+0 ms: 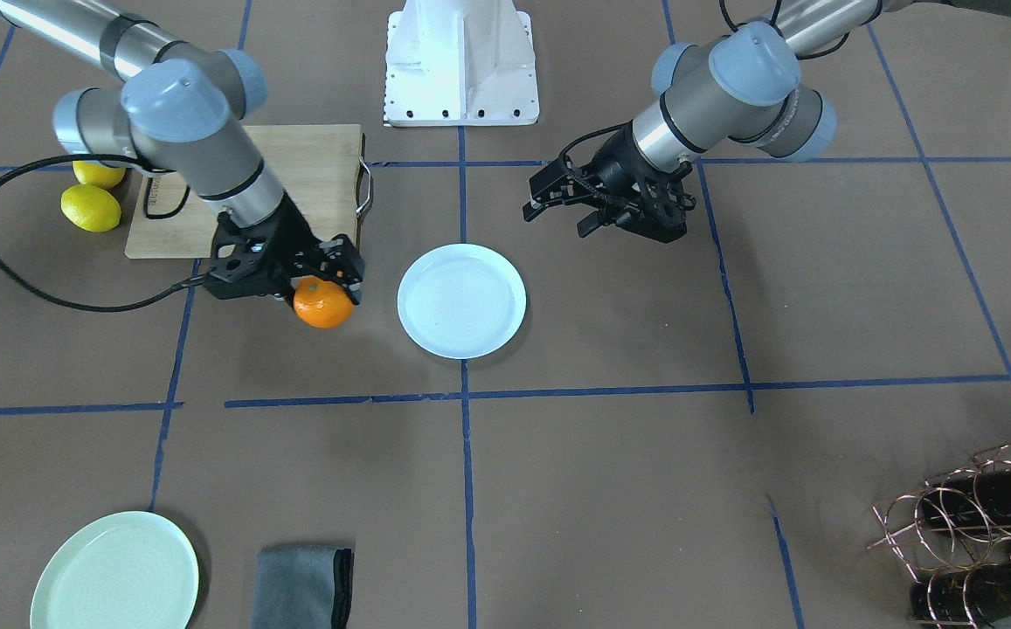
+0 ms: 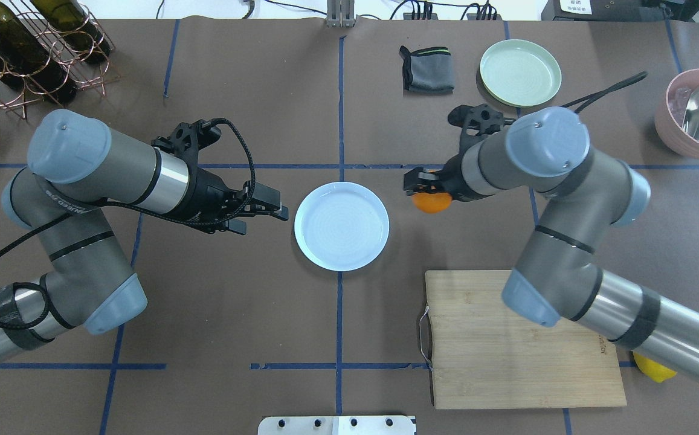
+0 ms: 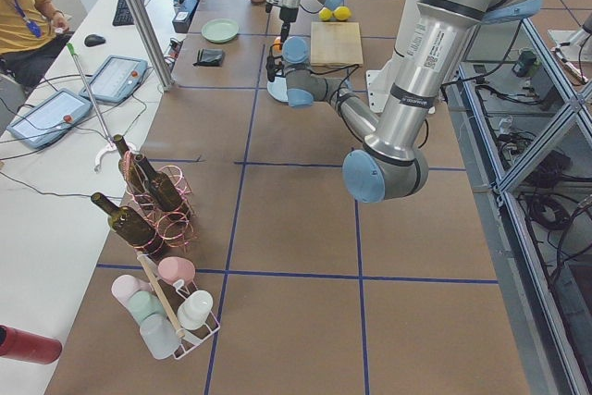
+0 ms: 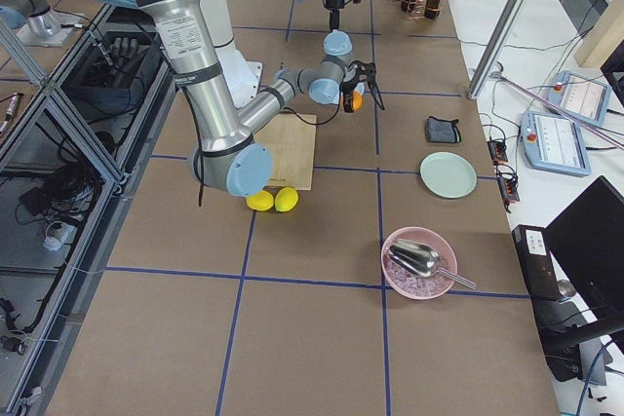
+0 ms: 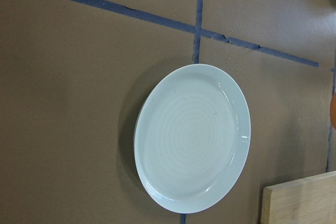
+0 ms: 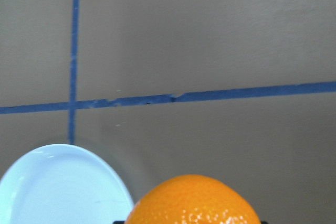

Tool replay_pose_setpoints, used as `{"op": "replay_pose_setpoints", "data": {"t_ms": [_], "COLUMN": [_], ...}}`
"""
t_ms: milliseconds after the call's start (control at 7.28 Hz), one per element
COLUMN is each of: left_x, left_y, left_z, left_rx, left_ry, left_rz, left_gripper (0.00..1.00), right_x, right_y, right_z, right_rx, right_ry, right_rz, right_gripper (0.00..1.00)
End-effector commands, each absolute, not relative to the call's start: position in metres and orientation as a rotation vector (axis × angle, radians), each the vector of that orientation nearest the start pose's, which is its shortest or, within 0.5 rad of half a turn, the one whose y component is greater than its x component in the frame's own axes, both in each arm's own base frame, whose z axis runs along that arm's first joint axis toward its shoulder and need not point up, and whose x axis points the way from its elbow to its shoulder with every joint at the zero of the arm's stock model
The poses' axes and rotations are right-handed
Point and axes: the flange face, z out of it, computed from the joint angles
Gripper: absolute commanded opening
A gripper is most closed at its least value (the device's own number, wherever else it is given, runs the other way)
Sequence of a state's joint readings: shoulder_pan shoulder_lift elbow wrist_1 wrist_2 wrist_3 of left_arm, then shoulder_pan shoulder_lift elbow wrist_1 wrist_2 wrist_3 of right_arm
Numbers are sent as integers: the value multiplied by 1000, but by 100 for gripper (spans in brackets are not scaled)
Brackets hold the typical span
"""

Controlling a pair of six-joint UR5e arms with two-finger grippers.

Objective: Pick orange to plate
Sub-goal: 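Carry the orange with the right gripper over the pale blue plate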

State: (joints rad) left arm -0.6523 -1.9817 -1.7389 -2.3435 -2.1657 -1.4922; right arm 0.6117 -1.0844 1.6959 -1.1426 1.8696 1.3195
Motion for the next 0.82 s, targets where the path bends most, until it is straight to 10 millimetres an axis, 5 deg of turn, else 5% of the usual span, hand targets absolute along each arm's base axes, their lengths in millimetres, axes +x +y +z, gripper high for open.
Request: {"op": "replay_pose_setpoints", "data": {"t_ms": [0,275,412,550,687], "left_x": [403,400,400,400,400], "left_y": [-413,-411,-411,-411,-411], "left_z": [268,272,272,272,272], "left_rx": [10,9,9,8,6], "left_ry": [1392,1387,1387,1387,1387], "left_rz": [-85,-90,-90,-91,-94], "left_gripper": [100,100,100,100,100], "right_x": [-559,-607,-612,-617,-617], "right_y": [-458,-439,-436,-432,-432], "right_z": [215,225,226,229,231], "right_rx": [173,189,186,181,176], "right_ry": [-1065,-1011,-1007,-1001,-993], "right_rz": [255,285,282,277,280], "right_gripper": [0,0,3,39,52]}}
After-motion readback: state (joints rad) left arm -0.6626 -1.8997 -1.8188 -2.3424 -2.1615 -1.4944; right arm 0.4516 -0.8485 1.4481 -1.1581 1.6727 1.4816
